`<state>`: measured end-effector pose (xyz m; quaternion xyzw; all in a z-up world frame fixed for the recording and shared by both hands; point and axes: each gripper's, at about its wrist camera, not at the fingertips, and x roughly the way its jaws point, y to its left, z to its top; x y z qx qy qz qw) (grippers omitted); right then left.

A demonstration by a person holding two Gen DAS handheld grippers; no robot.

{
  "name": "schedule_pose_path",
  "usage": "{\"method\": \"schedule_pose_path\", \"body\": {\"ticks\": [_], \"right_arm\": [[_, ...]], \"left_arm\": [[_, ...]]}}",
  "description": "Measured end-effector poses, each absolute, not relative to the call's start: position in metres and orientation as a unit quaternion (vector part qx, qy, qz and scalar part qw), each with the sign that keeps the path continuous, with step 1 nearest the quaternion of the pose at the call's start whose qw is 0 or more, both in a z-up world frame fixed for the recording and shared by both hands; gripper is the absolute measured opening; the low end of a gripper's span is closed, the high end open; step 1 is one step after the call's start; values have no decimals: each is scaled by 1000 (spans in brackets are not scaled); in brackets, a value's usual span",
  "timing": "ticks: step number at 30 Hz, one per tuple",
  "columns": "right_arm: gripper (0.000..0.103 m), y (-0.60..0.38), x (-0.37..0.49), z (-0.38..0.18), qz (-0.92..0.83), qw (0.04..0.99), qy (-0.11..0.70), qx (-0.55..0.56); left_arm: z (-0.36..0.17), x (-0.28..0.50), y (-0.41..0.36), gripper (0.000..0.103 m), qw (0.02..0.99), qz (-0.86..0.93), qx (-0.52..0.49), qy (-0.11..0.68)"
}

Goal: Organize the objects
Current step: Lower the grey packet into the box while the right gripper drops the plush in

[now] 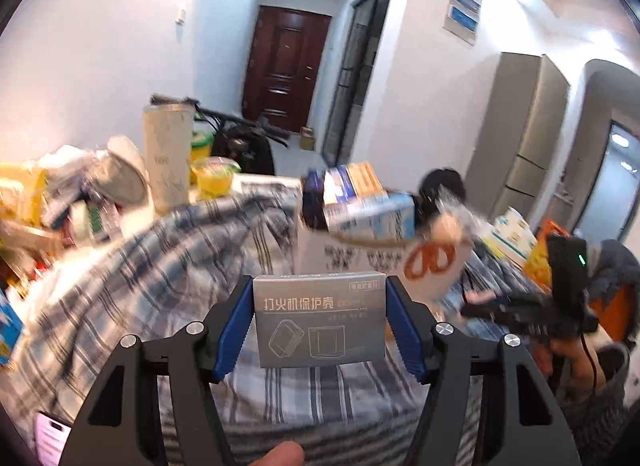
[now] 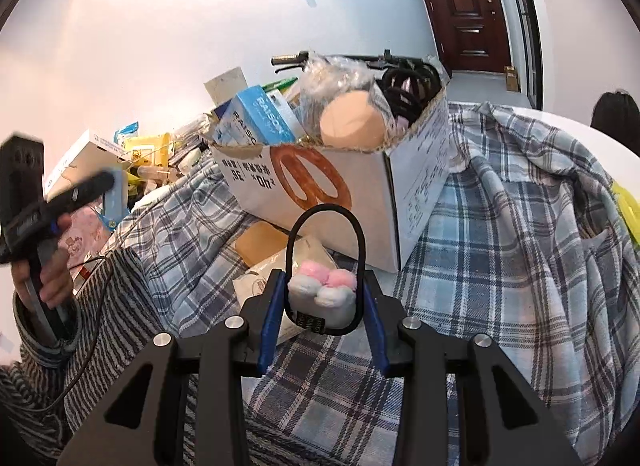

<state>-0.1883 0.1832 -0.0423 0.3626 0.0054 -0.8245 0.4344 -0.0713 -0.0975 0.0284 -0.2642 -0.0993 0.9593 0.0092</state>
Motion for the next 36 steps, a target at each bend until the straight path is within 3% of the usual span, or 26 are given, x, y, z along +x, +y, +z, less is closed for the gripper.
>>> {"method": "schedule_pose_path", "body": {"ticks": [15, 19, 24, 36], "right_arm": [[36, 216, -173, -8, -871, 408, -34, 270], [36, 222, -171, -4, -885, 388, -33, 257], [36, 228, -161, 16, -906, 370, -24, 203], [36, 167, -225, 126, -922, 367, -71, 106]], "left_arm": [[135, -196, -45, 66, 71, 967, -230, -84], [117, -256, -46, 66, 65, 931, -349, -83], [88, -286, -72, 66, 94, 914, -368, -142], [49, -301, -96, 66, 70, 892, -421, -147]]}}
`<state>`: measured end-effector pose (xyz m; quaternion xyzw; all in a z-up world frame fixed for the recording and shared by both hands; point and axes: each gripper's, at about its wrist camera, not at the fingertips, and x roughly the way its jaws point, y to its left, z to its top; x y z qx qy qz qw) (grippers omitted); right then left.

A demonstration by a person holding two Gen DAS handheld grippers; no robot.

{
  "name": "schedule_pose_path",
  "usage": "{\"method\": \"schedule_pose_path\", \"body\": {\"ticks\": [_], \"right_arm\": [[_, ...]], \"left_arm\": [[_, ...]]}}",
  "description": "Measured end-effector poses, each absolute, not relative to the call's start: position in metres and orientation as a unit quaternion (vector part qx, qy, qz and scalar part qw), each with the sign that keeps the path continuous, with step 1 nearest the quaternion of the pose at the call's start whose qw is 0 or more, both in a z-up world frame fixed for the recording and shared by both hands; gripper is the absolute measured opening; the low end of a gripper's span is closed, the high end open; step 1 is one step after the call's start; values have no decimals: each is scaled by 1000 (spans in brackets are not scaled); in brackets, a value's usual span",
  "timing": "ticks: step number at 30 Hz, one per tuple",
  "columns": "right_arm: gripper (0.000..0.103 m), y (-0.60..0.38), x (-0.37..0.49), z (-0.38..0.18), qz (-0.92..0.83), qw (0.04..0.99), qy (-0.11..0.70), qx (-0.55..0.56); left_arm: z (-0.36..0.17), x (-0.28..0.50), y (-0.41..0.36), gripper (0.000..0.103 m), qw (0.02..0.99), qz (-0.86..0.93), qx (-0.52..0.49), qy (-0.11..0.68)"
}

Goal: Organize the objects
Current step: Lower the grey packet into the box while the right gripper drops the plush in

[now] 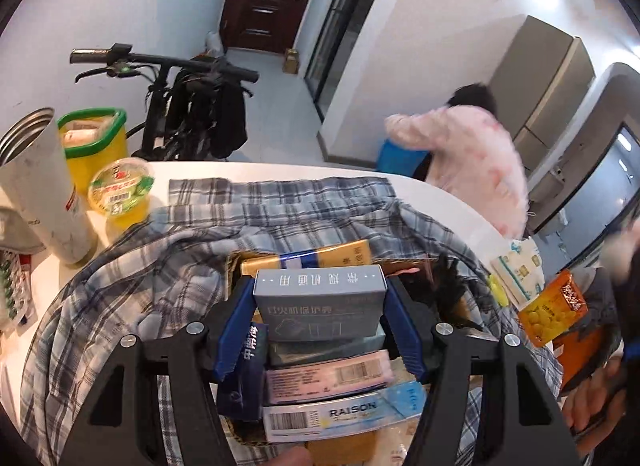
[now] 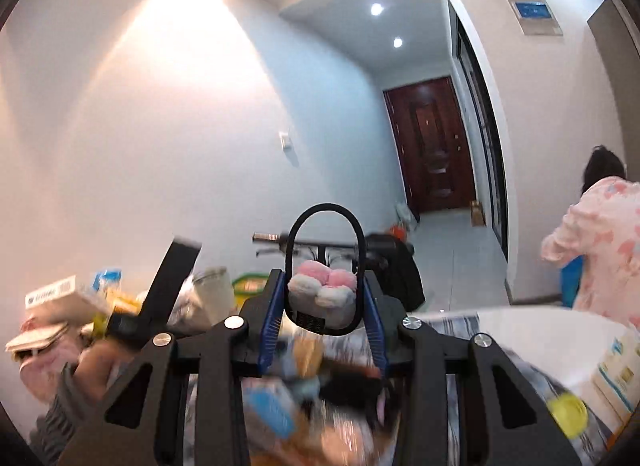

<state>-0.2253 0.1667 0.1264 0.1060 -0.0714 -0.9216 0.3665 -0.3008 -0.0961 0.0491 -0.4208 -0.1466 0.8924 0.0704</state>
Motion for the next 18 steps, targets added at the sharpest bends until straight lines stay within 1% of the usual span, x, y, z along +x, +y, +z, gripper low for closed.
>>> {"method": "schedule_pose_path", "body": {"ticks": [2, 4, 7, 9, 12, 13, 16, 17, 18], "right_arm": [[37, 161, -231, 120, -923, 362, -85, 94], [37, 161, -231, 102, -929, 348, -93, 86], [37, 161, -237, 76, -940, 314, -72, 110], [37, 164, -239, 72, -946, 299, -63, 105], [38, 176, -244, 74, -934, 320, -111, 116], [39, 177, -242, 74, -933, 321, -114, 113], [39, 172, -238, 75, -938, 316, -93, 109], [39, 171, -240, 75, -937, 320, -91, 110], [39, 170, -240, 75, -936, 322, -89, 112]], "left_arm": [[49, -299, -100, 66, 75, 888, -424, -161], [50, -297, -102, 66, 79, 887, -424, -165], [50, -296, -103, 66, 82, 883, -428, -172], [52, -295, -101, 66, 87, 882, -429, -174], [53, -294, -94, 66, 82, 885, -433, -152], [53, -293, -92, 66, 80, 886, -434, -145], [52, -293, -89, 67, 79, 886, -435, -141], [52, -292, -89, 69, 78, 886, -435, -139], [53, -293, -88, 85, 79, 886, -435, -136]]}}
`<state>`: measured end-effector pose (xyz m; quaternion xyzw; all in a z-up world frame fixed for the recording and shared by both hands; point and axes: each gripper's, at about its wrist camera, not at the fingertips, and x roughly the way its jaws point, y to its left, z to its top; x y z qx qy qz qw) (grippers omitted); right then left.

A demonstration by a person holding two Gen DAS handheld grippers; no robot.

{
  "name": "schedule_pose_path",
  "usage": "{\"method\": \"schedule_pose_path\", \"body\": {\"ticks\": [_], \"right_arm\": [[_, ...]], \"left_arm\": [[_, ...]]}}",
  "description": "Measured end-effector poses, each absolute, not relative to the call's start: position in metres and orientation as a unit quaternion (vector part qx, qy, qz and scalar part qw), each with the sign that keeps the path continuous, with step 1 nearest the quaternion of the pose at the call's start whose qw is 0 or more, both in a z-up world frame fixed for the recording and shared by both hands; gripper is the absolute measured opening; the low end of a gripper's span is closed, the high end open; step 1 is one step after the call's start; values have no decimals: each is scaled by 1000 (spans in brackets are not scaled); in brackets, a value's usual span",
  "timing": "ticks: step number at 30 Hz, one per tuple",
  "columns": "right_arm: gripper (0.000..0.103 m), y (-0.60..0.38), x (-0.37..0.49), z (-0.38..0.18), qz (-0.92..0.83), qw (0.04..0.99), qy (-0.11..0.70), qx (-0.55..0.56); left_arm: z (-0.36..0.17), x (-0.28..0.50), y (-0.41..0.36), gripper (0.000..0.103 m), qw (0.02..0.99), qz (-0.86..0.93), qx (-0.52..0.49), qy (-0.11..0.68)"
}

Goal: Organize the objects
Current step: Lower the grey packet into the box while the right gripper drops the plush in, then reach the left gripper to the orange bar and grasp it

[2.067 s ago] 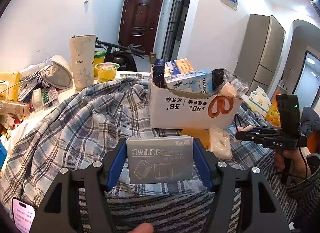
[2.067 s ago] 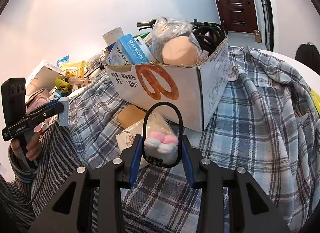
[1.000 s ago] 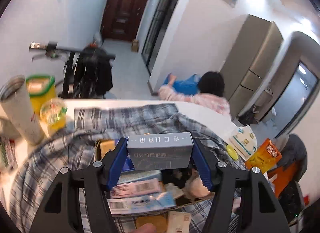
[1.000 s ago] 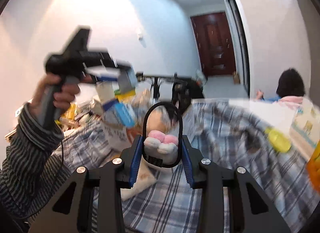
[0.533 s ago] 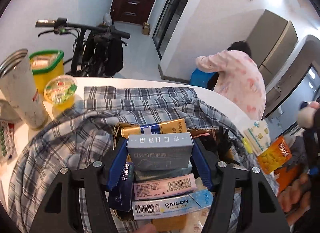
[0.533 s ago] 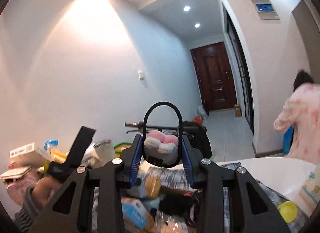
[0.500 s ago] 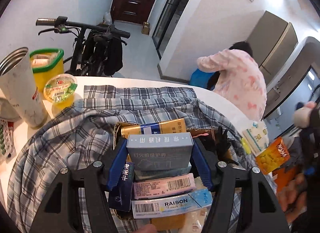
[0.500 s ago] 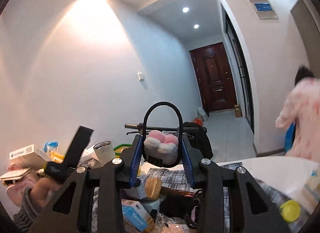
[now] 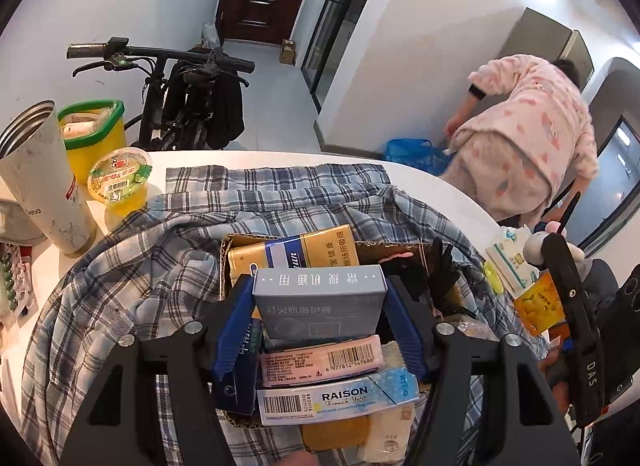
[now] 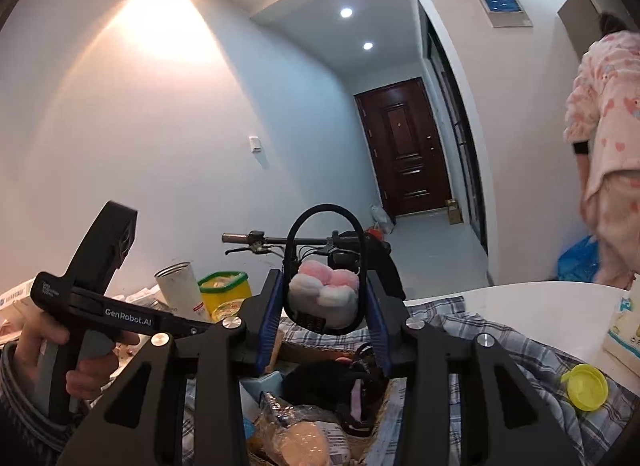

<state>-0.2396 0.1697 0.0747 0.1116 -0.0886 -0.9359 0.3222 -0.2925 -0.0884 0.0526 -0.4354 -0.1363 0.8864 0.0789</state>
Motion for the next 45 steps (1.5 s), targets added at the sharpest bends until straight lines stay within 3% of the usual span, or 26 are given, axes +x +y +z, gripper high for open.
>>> {"method": "schedule_pose_path", "body": {"ticks": [2, 8, 21, 32, 40, 41, 43, 45], "right_arm": [[39, 166, -239, 74, -935, 325, -81, 114], [39, 159, -236, 68, -931, 336, -67, 125], [39, 170, -246, 57, -910, 367, -116, 154], [39, 175, -267, 44, -888, 384, -160, 195], [42, 165, -268, 36, -877, 401, -155, 213], [46, 165, -269, 35, -878, 400, -156, 214], [68, 166, -270, 34, -878, 395, -158, 218], [103, 167, -272, 32, -878, 390, -169, 221]], "left_arm": [[53, -292, -88, 103, 81, 886, -436, -134], [71, -282, -93, 103, 105, 898, -398, -155], [114, -248, -87, 103, 23, 960, -268, -72], [127, -238, -92, 103, 21, 969, -226, -102], [125, -237, -96, 103, 87, 960, -226, -142], [125, -237, -96, 103, 86, 960, -227, -143], [125, -238, -95, 103, 74, 960, -232, -136], [123, -239, -94, 103, 61, 961, -240, -127]]}}
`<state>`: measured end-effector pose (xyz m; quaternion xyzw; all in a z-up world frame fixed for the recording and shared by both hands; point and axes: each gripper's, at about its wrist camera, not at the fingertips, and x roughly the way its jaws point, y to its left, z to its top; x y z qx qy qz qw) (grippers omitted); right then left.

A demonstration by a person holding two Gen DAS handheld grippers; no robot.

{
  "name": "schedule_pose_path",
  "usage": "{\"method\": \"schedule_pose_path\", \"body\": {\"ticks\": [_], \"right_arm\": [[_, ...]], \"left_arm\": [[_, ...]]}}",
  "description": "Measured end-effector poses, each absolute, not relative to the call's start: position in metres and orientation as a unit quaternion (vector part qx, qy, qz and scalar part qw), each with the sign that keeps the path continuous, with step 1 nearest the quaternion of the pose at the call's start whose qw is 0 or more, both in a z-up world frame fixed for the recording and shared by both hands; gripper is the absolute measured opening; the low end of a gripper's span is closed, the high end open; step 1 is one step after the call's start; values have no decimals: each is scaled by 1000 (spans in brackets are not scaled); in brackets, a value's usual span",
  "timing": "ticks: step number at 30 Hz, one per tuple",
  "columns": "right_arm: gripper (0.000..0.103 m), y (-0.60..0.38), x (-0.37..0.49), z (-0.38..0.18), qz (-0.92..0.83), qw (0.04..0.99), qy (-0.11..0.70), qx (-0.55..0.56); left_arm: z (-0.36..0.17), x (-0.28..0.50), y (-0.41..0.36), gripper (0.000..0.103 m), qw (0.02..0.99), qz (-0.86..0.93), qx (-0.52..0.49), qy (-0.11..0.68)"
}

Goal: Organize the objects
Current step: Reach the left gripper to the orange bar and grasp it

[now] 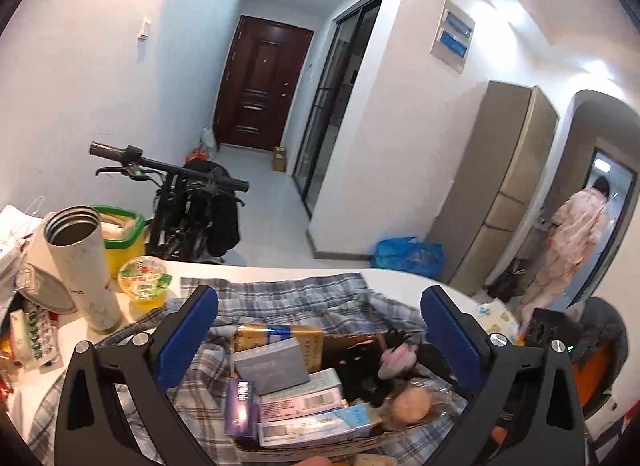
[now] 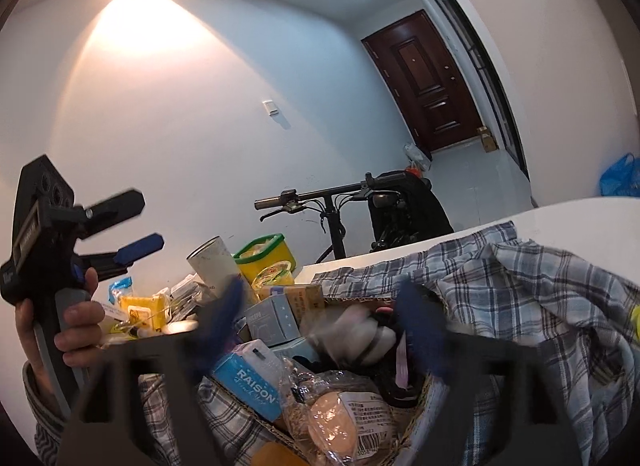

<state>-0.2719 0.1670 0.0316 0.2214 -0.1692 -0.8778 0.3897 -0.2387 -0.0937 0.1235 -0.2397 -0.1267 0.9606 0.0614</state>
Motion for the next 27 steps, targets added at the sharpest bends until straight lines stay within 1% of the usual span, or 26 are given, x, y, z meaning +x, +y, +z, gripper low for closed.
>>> {"method": "schedule_pose_path", "body": {"ticks": [6, 18, 21, 27], "right_arm": [[103, 172, -274, 31, -882, 371, -183, 226], [103, 159, -257, 43, -910, 347, -115, 195], [103, 164, -255, 46, -913, 343, -122, 184], [103, 183, -262, 45, -915, 321, -161, 182]], "left_arm": [[117, -242, -91, 103, 52, 956, -262, -119], [124, -236, -79, 103, 57, 958, -265, -94], [128, -233, -75, 103, 60, 960, -260, -86], [129, -229, -62, 103, 59, 958, -269, -74]]}}
